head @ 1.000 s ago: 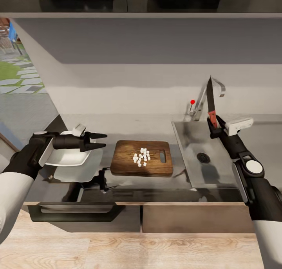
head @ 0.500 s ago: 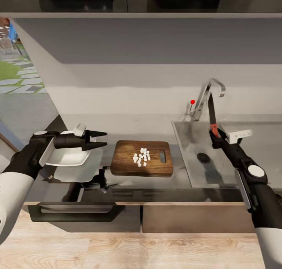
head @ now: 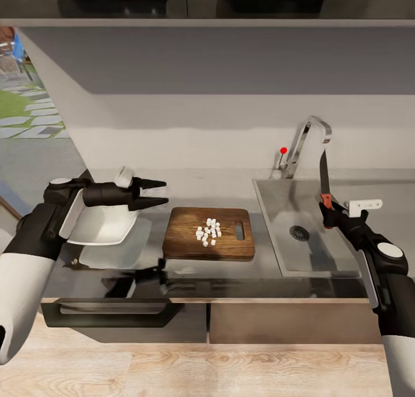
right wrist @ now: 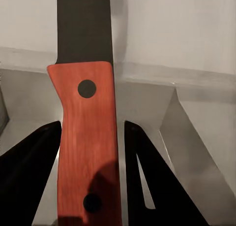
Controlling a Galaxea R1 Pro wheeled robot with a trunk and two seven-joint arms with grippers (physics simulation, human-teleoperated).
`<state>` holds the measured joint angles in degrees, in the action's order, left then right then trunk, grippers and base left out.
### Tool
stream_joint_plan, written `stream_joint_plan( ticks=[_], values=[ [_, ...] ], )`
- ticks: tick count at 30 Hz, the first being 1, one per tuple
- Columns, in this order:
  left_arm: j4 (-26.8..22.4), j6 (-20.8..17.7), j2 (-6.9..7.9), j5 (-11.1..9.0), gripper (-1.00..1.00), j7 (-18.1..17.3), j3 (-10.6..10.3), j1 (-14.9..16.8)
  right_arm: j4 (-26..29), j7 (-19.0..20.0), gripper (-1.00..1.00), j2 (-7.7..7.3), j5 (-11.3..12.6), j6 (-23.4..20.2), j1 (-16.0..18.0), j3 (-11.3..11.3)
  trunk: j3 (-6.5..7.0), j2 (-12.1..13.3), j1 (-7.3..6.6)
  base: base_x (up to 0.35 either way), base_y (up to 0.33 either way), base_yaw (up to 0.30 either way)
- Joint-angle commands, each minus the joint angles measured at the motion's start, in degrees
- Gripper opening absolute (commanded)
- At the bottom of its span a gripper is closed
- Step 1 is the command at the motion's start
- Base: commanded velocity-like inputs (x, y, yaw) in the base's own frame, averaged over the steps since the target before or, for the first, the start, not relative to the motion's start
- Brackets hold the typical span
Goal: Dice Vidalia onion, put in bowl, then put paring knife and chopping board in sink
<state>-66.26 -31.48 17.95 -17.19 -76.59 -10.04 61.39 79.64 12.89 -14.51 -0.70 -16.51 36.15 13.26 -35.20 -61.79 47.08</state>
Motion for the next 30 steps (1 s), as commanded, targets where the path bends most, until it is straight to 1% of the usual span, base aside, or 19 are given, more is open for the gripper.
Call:
stream_joint_plan(
  ticks=[1,2,3,4,6,8,11,13,14,18,19,20,22,23,30],
  values=[
    [-0.19,-0.82,0.13,-0.39,1.00,2.03,-0.12,0.05,0.08,0.35,-1.00,0.01,-0.04,-0.43,0.05,0.10,-0.05,-0.04,0.00,0.000,0.000,0.000],
    [-0.40,-1.14,0.15,-0.39,1.00,4.08,-0.08,0.05,0.08,0.36,-1.00,0.01,-0.01,-0.55,0.04,0.06,-0.05,-0.04,0.00,0.000,0.000,0.000],
    [-0.49,-1.44,0.15,-0.39,1.00,5.06,-0.06,0.05,0.08,0.36,-1.00,0.01,0.00,-0.60,0.02,0.05,-0.05,-0.04,0.00,0.000,0.000,0.000],
    [-0.82,-2.52,0.15,-0.39,1.00,6.95,0.00,0.05,0.08,0.37,-1.00,0.03,0.00,-0.68,0.02,0.04,-0.05,-0.04,0.00,0.000,0.000,0.000],
    [-1.76,-5.95,0.29,-0.39,1.00,10.17,0.17,0.05,0.08,0.38,-1.00,0.09,0.05,-0.76,0.02,-0.03,-0.05,-0.04,0.00,0.000,0.000,0.000],
    [-2.66,-9.47,0.43,-0.37,1.00,12.97,0.91,0.05,0.08,0.40,-1.00,0.15,0.10,-0.74,0.04,-0.08,-0.05,-0.04,0.00,0.000,0.000,0.000],
    [-6.36,-12.33,0.54,-0.34,1.00,15.52,2.22,0.05,0.08,0.45,-1.00,0.20,0.16,-0.66,0.04,-0.13,-0.05,-0.04,0.00,0.000,0.000,0.000],
    [-9.56,-13.14,0.71,-0.31,1.00,16.22,2.61,0.05,0.08,0.46,-1.00,0.26,0.17,-0.58,0.04,-0.16,-0.05,-0.04,0.00,0.000,0.000,0.000],
    [-9.97,-13.25,0.73,-0.31,1.00,16.31,2.66,0.05,0.08,0.47,-1.00,0.26,0.17,-0.58,0.05,-0.16,-0.05,-0.04,0.00,0.000,0.000,0.000],
    [-10.34,-13.40,0.76,-0.30,1.00,16.51,2.66,0.05,0.04,0.47,-1.00,0.27,0.17,-0.68,0.02,-0.17,-0.05,-0.04,0.00,0.000,0.000,0.000],
    [-10.21,-13.41,0.46,-0.47,1.00,16.17,2.33,-0.28,-0.30,0.82,-1.00,0.61,0.49,-0.44,-0.32,-0.50,-0.05,-0.04,0.00,0.000,0.000,0.000],
    [-10.08,-13.33,0.44,-0.47,1.00,16.20,2.01,-0.61,-0.62,1.15,-1.00,0.65,0.81,-0.11,-0.64,-0.83,-0.05,-0.04,0.00,0.000,0.000,0.000],
    [-9.97,-13.25,0.43,-0.47,1.00,16.25,2.01,-1.25,-1.27,1.60,-1.00,0.38,1.42,0.46,-1.13,-1.47,-0.05,-0.04,0.00,0.000,0.000,0.000],
    [-9.91,-13.21,0.33,-0.47,1.00,16.27,2.03,-1.38,-1.59,1.71,-1.00,0.49,1.73,0.57,-1.22,-1.79,-0.05,-0.04,0.00,0.000,0.000,0.000],
    [-9.85,-13.17,0.16,-0.47,1.00,16.29,2.04,-1.44,-3.08,2.04,-1.00,2.76,3.95,0.85,-1.34,-4.07,-0.05,-0.04,0.00,0.000,0.000,0.000]
  ],
)
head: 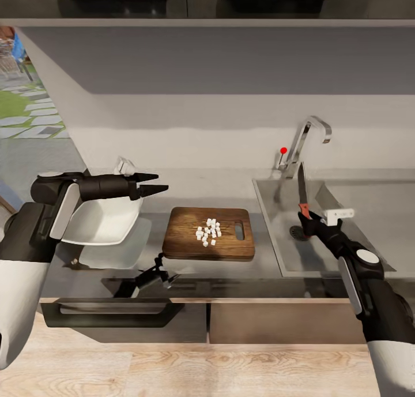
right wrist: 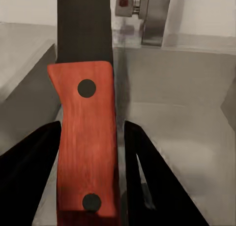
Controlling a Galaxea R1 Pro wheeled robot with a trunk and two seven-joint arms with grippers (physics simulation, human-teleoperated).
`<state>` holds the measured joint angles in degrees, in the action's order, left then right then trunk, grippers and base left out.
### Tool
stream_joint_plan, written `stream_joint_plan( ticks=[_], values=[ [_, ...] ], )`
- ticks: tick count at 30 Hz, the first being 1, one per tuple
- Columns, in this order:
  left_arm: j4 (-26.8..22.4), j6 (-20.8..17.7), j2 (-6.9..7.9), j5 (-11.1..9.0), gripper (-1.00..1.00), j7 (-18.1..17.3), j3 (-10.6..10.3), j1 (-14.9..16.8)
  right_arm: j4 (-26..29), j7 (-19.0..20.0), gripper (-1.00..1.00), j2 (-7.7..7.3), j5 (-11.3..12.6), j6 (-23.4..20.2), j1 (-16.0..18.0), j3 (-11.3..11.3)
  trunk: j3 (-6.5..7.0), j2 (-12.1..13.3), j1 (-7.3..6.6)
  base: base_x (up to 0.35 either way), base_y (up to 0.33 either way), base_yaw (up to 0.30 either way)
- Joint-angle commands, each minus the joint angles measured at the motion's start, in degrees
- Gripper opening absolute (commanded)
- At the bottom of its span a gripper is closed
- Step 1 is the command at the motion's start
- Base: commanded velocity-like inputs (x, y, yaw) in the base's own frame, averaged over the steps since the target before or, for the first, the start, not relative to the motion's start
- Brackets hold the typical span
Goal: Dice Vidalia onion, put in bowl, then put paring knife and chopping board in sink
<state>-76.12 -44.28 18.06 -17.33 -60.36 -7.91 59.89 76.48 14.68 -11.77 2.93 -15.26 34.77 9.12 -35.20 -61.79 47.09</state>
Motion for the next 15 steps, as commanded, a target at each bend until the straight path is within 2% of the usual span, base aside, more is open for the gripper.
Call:
stream_joint_plan(
  ticks=[1,5,8,15],
  values=[
    [0.00,-0.37,0.05,-0.34,1.00,0.07,-0.09,0.05,0.07,0.26,-1.00,0.34,0.64,-0.39,0.04,-0.24,-0.05,-0.04,0.00,0.000,0.000,0.000],
    [0.00,-0.37,0.05,-0.34,1.00,0.07,-0.09,0.05,0.07,0.28,-1.00,1.64,1.26,-0.38,0.03,-1.54,-0.05,-0.04,0.00,0.000,0.000,0.000],
    [0.00,-0.37,0.05,-0.34,1.00,0.07,-0.09,0.05,0.07,0.27,-1.00,2.54,1.28,-0.38,0.03,-1.64,-0.05,-0.04,0.00,0.000,0.000,0.000],
    [0.00,-0.37,0.05,-0.34,1.00,0.07,-0.09,0.05,0.07,0.26,-1.00,2.54,1.37,-0.38,0.03,-1.65,-0.12,-0.04,0.00,0.000,0.000,0.000]
  ],
)
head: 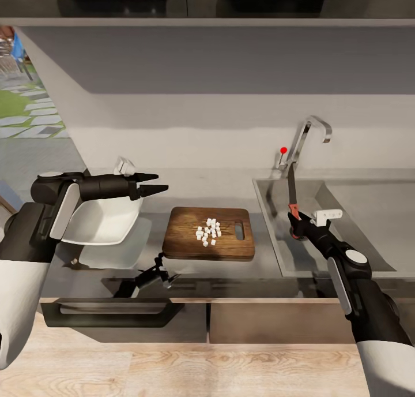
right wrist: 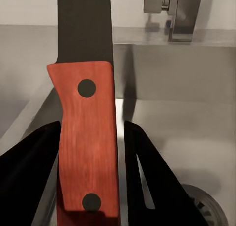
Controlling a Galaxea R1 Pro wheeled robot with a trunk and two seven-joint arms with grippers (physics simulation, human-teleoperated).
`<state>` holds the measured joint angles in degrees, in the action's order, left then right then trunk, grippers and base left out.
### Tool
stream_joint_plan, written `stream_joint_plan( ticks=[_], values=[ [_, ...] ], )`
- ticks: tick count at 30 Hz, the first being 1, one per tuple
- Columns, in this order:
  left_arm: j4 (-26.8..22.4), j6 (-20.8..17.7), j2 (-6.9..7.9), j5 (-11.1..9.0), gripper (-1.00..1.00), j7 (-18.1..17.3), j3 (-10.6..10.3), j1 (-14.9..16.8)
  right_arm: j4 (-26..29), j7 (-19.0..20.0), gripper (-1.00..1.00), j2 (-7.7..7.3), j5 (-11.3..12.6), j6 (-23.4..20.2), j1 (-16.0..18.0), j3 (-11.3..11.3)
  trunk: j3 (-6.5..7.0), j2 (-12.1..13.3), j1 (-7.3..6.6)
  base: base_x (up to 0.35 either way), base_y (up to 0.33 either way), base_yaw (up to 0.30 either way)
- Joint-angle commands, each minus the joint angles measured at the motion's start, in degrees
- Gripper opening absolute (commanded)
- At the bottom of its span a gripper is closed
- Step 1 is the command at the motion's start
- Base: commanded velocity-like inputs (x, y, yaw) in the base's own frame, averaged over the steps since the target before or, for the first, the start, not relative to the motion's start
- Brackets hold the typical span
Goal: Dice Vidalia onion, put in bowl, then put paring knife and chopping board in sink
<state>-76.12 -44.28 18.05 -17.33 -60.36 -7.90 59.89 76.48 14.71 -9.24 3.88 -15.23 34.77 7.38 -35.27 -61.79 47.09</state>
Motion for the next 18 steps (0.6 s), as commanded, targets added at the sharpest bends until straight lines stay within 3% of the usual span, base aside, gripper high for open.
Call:
stream_joint_plan(
  ticks=[1,18],
  values=[
    [0.00,-0.37,0.05,-0.34,1.00,0.07,-0.09,0.05,0.07,0.23,-1.00,0.01,0.42,-0.41,0.03,0.12,-0.10,-0.04,0.00,0.000,0.000,0.000],
    [0.00,-0.37,0.05,-0.34,1.00,0.07,-0.09,0.05,0.07,0.30,-1.00,0.01,0.50,-0.53,0.03,0.17,-0.41,-0.04,0.00,0.000,0.000,-0.020]
  ],
)
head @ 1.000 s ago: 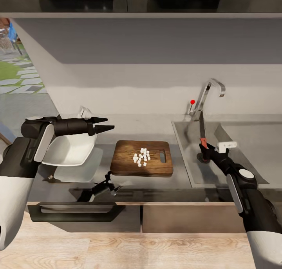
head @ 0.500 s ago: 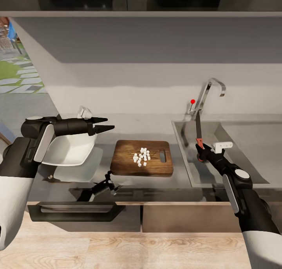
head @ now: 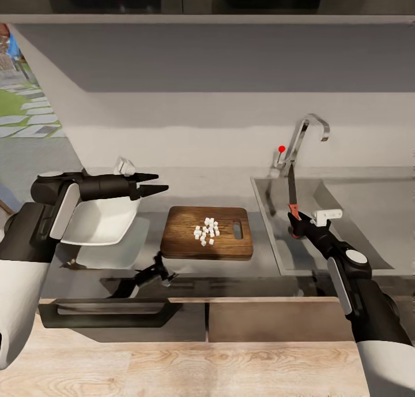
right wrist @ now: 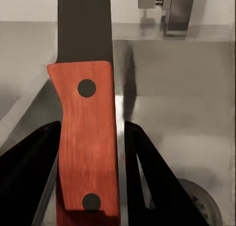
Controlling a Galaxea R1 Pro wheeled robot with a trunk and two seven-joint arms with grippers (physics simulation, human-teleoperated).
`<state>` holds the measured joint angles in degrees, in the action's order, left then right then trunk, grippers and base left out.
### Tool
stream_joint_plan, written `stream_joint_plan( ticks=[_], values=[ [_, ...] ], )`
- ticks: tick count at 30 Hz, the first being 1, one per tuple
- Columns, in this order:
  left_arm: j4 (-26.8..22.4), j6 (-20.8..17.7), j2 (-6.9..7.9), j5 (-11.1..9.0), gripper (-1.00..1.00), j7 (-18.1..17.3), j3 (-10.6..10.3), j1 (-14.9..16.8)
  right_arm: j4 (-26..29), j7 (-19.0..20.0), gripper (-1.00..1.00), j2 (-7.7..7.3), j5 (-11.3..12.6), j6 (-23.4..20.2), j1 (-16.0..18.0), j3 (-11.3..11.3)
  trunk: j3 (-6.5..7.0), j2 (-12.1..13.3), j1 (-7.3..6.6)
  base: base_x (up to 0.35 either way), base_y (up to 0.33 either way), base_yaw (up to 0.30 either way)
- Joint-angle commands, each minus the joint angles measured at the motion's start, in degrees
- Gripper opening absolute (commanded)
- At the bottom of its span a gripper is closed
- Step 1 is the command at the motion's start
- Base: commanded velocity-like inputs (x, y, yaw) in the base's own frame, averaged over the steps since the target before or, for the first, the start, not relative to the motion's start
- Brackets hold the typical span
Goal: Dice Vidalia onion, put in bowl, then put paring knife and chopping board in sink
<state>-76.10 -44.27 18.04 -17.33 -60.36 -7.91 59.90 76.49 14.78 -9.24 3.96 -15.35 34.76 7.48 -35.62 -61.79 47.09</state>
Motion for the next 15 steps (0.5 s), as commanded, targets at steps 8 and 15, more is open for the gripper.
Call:
stream_joint_plan(
  ticks=[8,15],
  values=[
    [-0.01,-0.37,0.06,-0.34,1.00,0.07,-0.09,0.04,0.05,0.19,-1.00,0.01,0.44,-0.44,0.04,0.08,-0.05,-0.04,0.00,0.000,0.000,-0.273],
    [-0.01,-0.37,0.06,-0.34,1.00,0.07,-0.09,0.04,0.05,0.17,-1.00,0.01,0.44,-0.44,0.04,0.05,-0.05,-0.04,0.00,0.000,0.000,-0.090]
  ],
)
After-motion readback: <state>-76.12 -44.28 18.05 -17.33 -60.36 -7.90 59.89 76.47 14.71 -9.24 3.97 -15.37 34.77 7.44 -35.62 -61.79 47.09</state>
